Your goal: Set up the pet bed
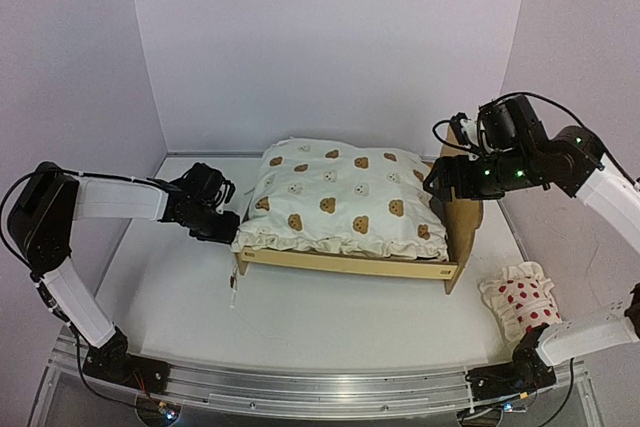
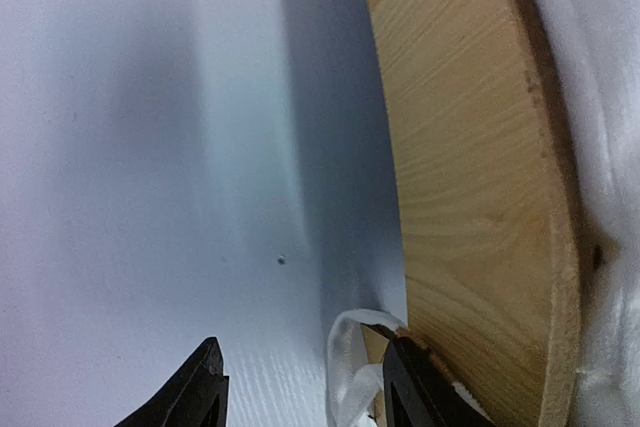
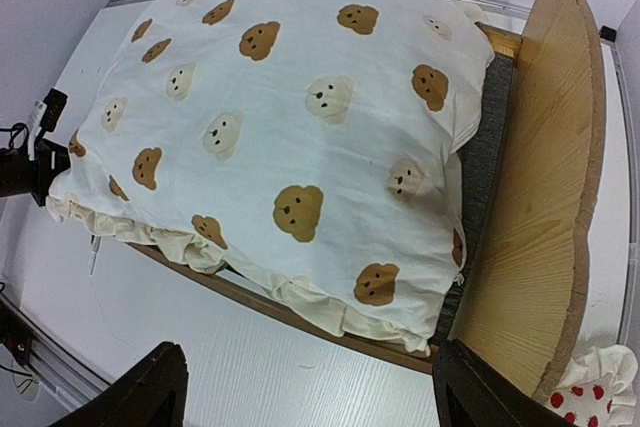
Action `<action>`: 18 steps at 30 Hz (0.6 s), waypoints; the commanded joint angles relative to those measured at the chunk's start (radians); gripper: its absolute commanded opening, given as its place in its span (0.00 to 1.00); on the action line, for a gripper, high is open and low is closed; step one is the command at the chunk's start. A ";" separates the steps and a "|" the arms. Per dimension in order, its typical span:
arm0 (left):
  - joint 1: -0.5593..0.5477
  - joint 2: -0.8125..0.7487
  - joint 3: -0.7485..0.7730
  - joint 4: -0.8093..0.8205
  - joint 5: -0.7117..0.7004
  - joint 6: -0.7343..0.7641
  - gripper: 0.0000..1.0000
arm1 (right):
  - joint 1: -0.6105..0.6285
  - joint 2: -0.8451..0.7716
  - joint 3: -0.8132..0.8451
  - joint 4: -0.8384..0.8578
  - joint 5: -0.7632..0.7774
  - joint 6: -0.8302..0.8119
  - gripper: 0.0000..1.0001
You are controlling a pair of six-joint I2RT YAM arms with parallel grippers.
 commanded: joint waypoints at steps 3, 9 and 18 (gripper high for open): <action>-0.164 -0.043 -0.031 -0.001 0.051 -0.058 0.52 | 0.004 -0.050 -0.006 0.031 0.001 -0.024 0.86; -0.221 -0.121 -0.040 -0.035 -0.068 -0.104 0.51 | 0.004 -0.089 -0.020 0.031 -0.008 -0.023 0.86; -0.223 -0.245 0.060 -0.112 -0.145 0.037 0.59 | 0.032 0.000 -0.023 0.105 -0.214 0.076 0.85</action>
